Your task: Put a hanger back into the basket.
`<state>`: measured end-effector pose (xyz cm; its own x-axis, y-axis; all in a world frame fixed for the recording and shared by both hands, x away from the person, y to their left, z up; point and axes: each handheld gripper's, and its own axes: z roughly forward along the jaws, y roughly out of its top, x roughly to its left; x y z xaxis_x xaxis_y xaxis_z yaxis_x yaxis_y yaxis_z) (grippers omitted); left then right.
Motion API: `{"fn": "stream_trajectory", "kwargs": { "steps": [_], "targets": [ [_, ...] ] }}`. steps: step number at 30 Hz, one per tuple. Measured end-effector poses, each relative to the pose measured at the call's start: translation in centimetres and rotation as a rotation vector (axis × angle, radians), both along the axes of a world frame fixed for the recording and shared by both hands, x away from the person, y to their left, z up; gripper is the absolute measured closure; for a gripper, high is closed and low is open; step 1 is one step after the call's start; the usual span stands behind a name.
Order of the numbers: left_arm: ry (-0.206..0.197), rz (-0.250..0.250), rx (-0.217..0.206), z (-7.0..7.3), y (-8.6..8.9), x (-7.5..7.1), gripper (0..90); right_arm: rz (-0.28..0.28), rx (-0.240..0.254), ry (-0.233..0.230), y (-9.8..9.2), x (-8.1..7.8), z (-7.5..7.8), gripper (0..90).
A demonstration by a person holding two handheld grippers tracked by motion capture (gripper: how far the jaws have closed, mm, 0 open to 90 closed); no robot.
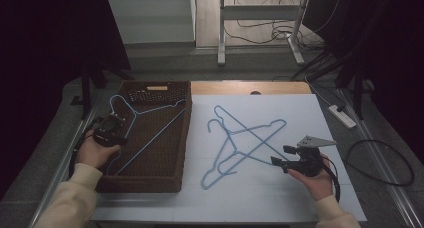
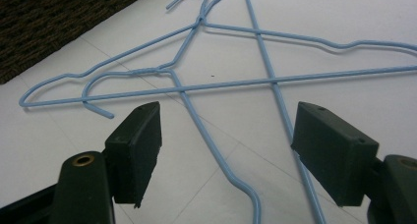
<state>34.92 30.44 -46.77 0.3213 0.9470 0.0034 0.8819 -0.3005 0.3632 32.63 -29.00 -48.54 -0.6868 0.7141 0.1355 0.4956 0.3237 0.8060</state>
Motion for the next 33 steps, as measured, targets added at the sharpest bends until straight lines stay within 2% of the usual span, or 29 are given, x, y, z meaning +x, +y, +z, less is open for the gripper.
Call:
{"fn": "stream_trajectory", "kwargs": {
  "steps": [5,8,10,12,14,20,26,33],
  "targets": [
    [-0.029,-0.005,0.003,0.2,-0.1,0.0,75.2,0.002,-0.005,-0.001,0.0,0.0,0.0,27.6],
    [-0.078,-0.005,-0.005,0.7,-0.1,-0.4,64.2,0.002,-0.002,-0.002,0.0,0.0,0.0,27.5],
    [-0.134,-0.014,-0.038,1.6,-0.2,-1.0,58.1,0.0,-0.002,-0.001,0.0,0.0,0.0,27.5],
    [-0.172,-0.022,-0.066,2.4,-0.3,-1.4,52.9,-0.001,-0.002,-0.001,0.0,0.0,0.0,27.5],
    [-0.213,-0.041,-0.119,3.3,-0.4,-2.0,48.6,-0.001,-0.002,-0.001,0.0,0.0,0.0,27.5],
    [-0.292,-0.102,-0.237,5.1,-1.0,-3.6,38.3,0.001,-0.002,-0.004,0.0,-0.1,0.1,27.5],
    [-0.347,-0.158,-0.291,5.8,-2.4,-5.0,31.8,-0.003,-0.001,-0.005,-0.1,0.0,0.1,27.5],
    [-0.41,-0.22,-0.346,6.2,-4.3,-6.2,29.1,-0.003,0.0,-0.004,-0.1,0.0,0.1,27.5]
  ]
}}
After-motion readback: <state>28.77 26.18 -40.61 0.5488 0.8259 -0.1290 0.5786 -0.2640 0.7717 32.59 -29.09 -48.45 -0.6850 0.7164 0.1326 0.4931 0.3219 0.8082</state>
